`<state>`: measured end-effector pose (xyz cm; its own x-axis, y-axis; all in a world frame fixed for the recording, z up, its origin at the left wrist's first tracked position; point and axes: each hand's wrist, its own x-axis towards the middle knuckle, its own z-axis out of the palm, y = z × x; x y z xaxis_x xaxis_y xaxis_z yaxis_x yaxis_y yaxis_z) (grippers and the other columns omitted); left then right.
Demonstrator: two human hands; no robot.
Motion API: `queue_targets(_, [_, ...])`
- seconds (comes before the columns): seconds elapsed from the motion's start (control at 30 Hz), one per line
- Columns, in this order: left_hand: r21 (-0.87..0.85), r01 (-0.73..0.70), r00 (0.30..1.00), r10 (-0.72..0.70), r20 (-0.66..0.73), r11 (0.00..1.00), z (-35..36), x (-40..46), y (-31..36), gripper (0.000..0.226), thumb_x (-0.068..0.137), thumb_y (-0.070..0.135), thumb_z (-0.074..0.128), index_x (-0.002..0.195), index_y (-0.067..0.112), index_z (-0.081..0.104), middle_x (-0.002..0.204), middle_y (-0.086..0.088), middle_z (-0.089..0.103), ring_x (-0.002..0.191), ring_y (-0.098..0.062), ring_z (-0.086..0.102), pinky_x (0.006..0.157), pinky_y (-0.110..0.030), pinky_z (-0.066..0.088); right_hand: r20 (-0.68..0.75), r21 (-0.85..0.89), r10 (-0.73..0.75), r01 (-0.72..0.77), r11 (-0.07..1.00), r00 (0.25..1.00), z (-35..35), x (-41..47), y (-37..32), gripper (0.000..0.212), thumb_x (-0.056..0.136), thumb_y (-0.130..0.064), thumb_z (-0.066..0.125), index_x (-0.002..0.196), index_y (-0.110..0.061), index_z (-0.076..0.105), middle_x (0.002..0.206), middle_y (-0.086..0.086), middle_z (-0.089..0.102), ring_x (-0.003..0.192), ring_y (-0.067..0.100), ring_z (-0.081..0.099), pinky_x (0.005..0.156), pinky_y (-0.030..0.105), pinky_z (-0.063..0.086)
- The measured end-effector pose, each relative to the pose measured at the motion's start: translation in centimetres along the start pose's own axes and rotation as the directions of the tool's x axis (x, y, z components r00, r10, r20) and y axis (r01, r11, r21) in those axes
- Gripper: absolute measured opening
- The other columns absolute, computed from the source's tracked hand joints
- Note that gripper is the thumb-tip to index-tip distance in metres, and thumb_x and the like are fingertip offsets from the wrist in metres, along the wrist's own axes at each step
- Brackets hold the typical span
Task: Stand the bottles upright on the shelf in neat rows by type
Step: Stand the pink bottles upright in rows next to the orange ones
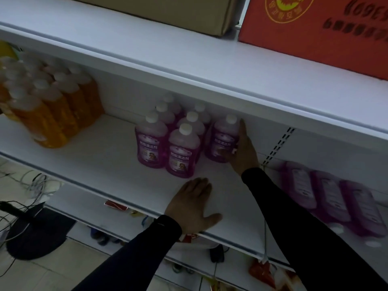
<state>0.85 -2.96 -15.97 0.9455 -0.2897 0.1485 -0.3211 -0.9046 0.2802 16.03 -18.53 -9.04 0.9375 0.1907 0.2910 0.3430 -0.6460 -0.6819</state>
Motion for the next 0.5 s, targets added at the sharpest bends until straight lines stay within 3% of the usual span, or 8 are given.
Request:
queue_targets(0.17, [0.013,0.001,1.000,-0.001,0.003,1.000,0.0,0.0,-0.1,0.095,0.085,0.078,0.029,0.154,0.015,0.013,0.162,-0.003,0.006,0.147,-0.016,0.003,0.109,-0.022,-0.021,0.033,-0.043,0.021,-0.019,0.999,0.999,0.5,1.5,0.1,0.108,0.073,-0.026,0.083,0.153,-0.018,0.011,0.134,0.024,0.048,0.115,0.039,0.055,0.095,0.047,0.047])
queue_targets(0.37, [0.029,0.008,1.000,-0.008,0.015,1.000,-0.2,0.0,-0.4,0.094,0.085,0.078,0.030,0.154,0.015,0.016,0.162,-0.002,0.009,0.147,-0.016,0.005,0.115,-0.027,-0.007,-0.021,-0.002,0.085,-0.086,0.996,0.996,-0.6,-0.8,0.7,0.105,0.077,-0.041,0.078,0.154,-0.027,0.007,0.124,0.021,0.051,0.105,0.032,0.057,0.089,0.042,0.050])
queue_targets(0.43, [0.030,0.015,1.000,-0.015,0.021,0.999,-0.2,0.0,-0.4,0.094,0.085,0.078,0.029,0.154,0.016,0.017,0.162,-0.001,0.009,0.147,-0.016,0.006,0.117,-0.027,-0.005,-0.033,-0.056,0.131,-0.132,0.990,0.991,-2.5,-2.8,2.3,0.088,0.083,-0.045,0.070,0.153,-0.026,0.019,0.128,0.019,0.048,0.107,0.032,0.057,0.094,0.043,0.049])
queue_targets(0.5, [0.026,0.024,0.999,-0.025,0.041,0.999,-0.3,0.0,-0.3,0.094,0.085,0.078,0.029,0.154,0.016,0.015,0.162,0.000,0.007,0.147,-0.015,0.004,0.116,-0.027,-0.005,-0.190,-0.240,0.063,-0.109,0.965,0.980,-5.0,-5.1,4.0,0.073,0.088,-0.047,0.062,0.145,-0.010,0.038,0.129,0.025,0.048,0.111,0.039,0.056,0.099,0.040,0.045])
